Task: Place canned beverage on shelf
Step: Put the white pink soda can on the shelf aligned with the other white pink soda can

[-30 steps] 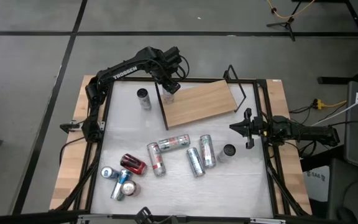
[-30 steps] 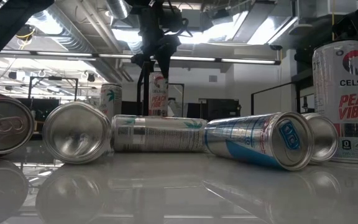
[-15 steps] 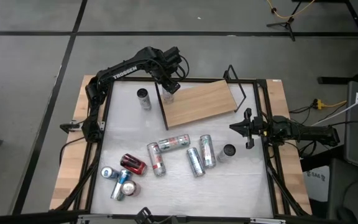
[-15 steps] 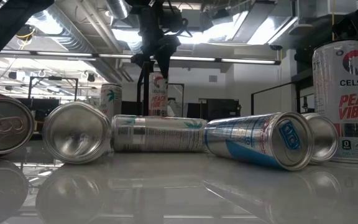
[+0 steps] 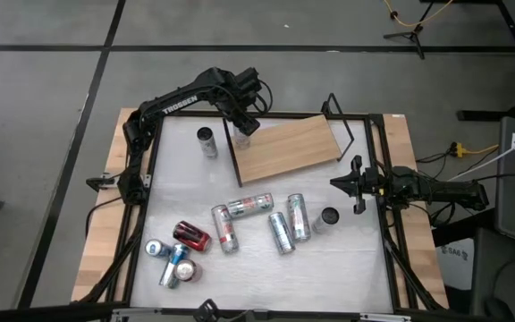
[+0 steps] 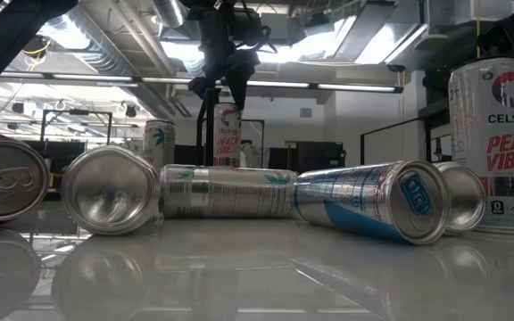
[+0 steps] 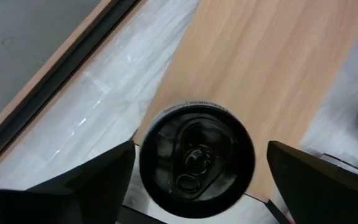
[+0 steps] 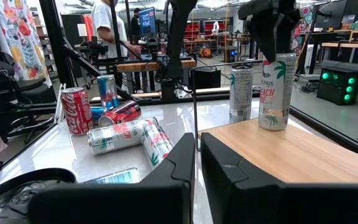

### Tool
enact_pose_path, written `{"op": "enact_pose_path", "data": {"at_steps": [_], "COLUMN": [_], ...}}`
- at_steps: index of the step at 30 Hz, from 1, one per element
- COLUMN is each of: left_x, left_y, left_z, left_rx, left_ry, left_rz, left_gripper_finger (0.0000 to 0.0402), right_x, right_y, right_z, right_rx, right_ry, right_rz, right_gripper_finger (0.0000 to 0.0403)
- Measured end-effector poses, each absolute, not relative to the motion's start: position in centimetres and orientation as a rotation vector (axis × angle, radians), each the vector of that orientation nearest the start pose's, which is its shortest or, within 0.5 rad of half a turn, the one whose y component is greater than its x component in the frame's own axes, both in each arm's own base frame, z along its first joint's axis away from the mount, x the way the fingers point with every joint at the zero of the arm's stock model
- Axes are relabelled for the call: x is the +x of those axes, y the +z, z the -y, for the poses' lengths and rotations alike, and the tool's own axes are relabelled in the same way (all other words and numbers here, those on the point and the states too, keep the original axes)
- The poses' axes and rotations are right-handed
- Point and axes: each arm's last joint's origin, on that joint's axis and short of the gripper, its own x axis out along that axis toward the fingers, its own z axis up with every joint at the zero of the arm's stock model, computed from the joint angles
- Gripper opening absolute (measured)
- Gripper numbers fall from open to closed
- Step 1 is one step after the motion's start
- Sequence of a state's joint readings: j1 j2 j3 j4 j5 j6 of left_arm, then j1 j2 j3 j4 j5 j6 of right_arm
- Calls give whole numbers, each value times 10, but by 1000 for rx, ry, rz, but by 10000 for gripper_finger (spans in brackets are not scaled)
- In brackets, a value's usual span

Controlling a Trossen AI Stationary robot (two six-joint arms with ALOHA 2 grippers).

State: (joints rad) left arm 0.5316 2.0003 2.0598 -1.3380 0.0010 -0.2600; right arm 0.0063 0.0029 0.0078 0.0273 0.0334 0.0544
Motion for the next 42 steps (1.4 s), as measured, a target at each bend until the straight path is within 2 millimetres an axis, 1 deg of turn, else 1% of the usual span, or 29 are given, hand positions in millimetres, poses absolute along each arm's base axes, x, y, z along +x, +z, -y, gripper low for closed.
{"op": "enact_pose_path", "data": {"at_steps": [4, 8, 16, 21, 25, 28, 32, 34, 38, 40, 42], "left_x": [341, 333, 305, 282, 261, 243, 220, 211, 195, 186, 181], "left_y": [332, 347, 390, 418, 438, 452, 471, 478, 479, 475, 467], "left_z": [-200, -195, -179, -163, -146, -130, -104, -90, -66, -55, -45], "left_rx": [-570, -558, -523, -504, -486, -465, -358, -313, -262, -262, -261], "left_ry": [600, 601, 599, 591, 574, 561, 536, 529, 530, 523, 514], "left_rz": [-1168, -1125, -1003, -931, -893, -871, -824, -791, -743, -719, -697], "left_gripper_finger": [354, 353, 352, 352, 352, 352, 352, 352, 352, 352, 352], "right_x": [97, 96, 90, 83, 77, 75, 73, 74, 74, 74, 74], "right_y": [169, 179, 201, 216, 224, 228, 229, 229, 229, 229, 229], "right_z": [0, 0, 0, 0, 0, 1, 1, 0, 0, 1, 1], "right_rx": [55, 57, 62, 64, 66, 67, 69, 66, 73, 121, 190], "right_ry": [-26, -24, -16, -11, -8, -8, -12, -5, 8, 12, 8], "right_rz": [44, 144, 384, 555, 656, 700, 720, 719, 719, 719, 720], "right_gripper_finger": [24, 24, 24, 24, 24, 24, 24, 24, 24, 24, 31]}}
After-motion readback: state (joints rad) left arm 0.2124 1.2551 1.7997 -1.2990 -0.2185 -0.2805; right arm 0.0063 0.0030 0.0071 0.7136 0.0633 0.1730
